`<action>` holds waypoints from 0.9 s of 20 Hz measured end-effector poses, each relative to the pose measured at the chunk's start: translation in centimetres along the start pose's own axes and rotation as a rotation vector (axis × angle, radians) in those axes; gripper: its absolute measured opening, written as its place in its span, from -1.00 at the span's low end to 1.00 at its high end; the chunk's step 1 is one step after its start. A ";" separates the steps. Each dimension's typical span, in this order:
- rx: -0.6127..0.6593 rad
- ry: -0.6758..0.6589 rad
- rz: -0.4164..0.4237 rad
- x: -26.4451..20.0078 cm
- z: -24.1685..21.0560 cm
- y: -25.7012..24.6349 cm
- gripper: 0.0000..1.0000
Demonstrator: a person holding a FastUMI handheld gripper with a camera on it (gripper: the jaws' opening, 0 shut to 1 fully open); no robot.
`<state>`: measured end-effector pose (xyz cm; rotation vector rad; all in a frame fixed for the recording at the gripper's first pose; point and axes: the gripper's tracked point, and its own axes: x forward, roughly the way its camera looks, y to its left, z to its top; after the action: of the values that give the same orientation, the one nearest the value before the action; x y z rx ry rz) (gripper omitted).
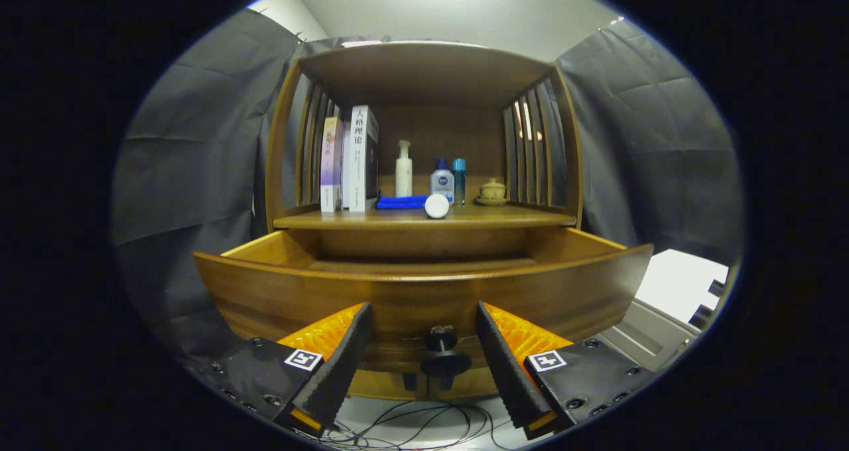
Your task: Pull open the drawer, take out the items inside it, and place them on the countertop above the cabinet.
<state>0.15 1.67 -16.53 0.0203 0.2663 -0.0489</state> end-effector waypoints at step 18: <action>0.013 0.003 0.044 5.5 1.6 0.2 0.94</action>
<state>5.92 1.57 -16.40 0.0392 0.2683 -0.0072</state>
